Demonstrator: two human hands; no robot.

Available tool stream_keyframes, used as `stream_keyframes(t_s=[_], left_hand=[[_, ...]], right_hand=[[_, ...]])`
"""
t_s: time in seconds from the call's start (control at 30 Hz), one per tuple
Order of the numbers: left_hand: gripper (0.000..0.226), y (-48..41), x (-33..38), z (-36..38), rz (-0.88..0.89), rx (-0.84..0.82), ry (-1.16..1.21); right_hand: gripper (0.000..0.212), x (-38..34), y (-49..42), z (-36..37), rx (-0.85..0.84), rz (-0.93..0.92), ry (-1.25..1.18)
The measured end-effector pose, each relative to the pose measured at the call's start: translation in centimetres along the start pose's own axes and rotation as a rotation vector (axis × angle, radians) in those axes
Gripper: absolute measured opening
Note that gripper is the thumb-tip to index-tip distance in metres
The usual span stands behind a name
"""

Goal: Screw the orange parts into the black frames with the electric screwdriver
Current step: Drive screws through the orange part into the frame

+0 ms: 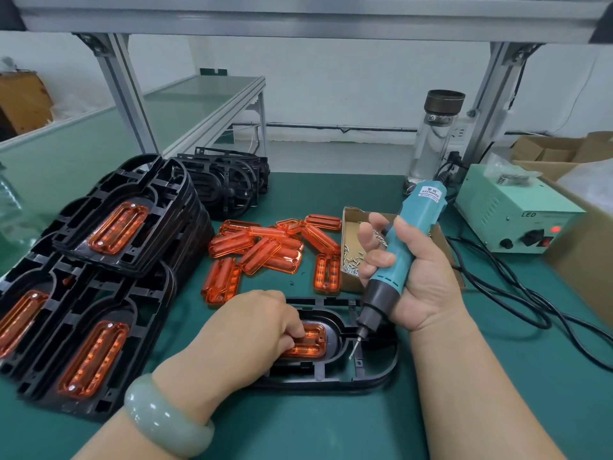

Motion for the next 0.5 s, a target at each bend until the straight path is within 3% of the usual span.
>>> stream_keyframes(t_s=[0.5], left_hand=[[0.020,0.9,0.0,0.1,-0.033,0.125,0.157]], right_hand=[[0.027,-1.1,0.2,-0.5,0.029,-0.038,-0.029]])
Point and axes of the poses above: each hand's wrist, its own y-axis away from the middle knuckle, its own z-axis out of the palm, x = y × z, the point moved 9 cm from there along -y, towards the middle knuckle, and after that the axes turned 2 degrees about -x, right-handed, at the moved point
